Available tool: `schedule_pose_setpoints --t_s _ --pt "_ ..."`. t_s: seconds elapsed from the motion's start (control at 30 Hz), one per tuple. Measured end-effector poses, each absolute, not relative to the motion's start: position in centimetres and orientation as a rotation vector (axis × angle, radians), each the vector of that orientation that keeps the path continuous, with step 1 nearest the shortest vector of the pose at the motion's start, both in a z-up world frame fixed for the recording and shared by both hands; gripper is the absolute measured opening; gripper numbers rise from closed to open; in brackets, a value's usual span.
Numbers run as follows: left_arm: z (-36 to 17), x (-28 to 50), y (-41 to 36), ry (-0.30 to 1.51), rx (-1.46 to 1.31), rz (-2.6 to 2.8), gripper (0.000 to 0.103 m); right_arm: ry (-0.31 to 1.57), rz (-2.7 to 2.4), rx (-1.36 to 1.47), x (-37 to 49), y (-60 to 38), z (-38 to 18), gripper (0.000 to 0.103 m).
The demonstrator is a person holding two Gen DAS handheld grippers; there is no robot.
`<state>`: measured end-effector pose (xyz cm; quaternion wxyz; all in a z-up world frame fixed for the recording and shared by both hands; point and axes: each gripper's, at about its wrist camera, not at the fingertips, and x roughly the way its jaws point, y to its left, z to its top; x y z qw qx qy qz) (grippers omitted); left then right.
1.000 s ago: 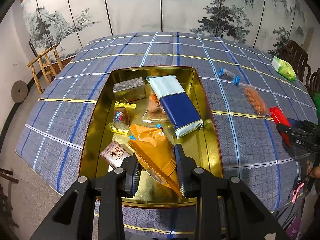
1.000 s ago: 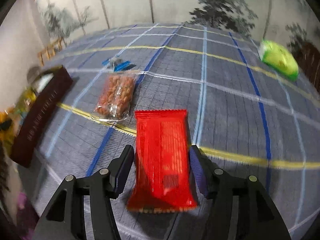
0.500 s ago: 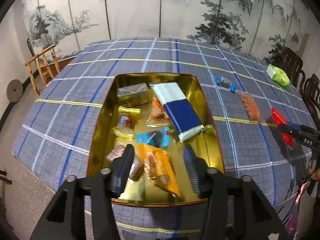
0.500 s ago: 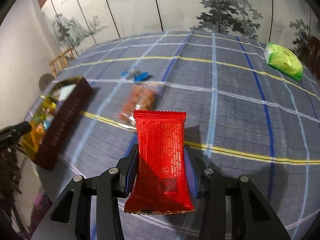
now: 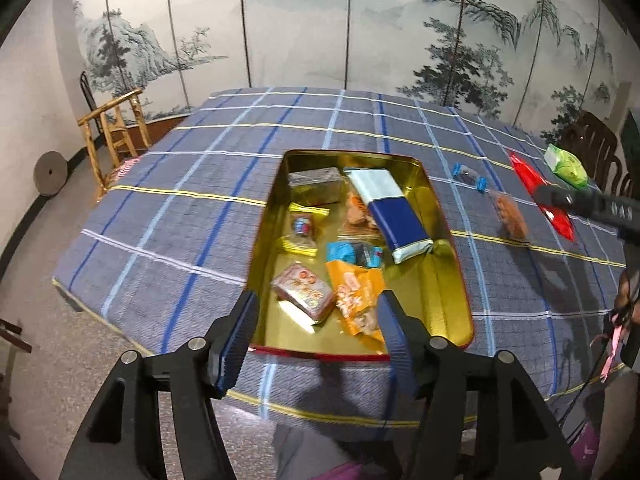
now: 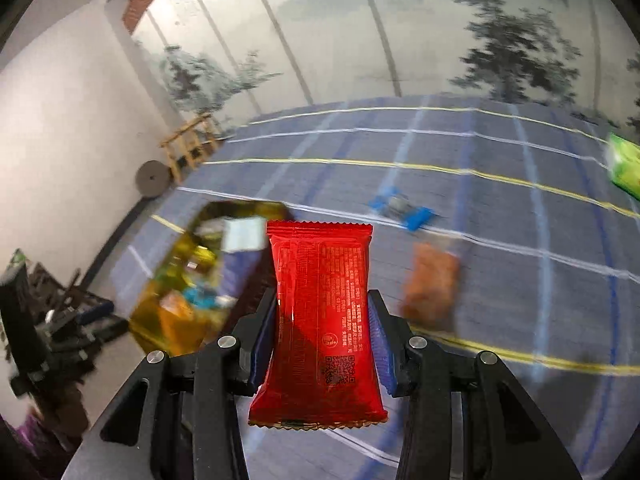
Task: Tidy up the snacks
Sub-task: 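Carry the red-wrapped bar into the gold tin and release it with the right gripper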
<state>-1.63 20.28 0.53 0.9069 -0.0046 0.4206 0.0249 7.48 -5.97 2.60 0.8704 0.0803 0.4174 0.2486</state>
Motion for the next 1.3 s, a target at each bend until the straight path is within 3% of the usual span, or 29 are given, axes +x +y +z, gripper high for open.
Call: schedule_pose_setpoints --t_s 0.1,0.73,1.1,1.3 --pt "0.7 -2.1 20.9 0.858 -0.006 0.071 0.068 0.877 0.584 0.179 8.4 -2.5 3.1 0.044" --pt "0.8 -3.2 24.3 0.857 -0.032 0.107 0.071 1.061 0.664 0.17 14.0 12.9 -2.4 0.046" --pt "0.7 -3.2 23.6 0.873 -0.017 0.095 0.071 0.977 0.722 0.255 13.0 11.8 -0.6 0.051" --pt "1.7 -3.2 21.8 0.854 0.024 0.051 0.071 0.874 0.638 0.254 9.6 5.0 -0.1 0.057"
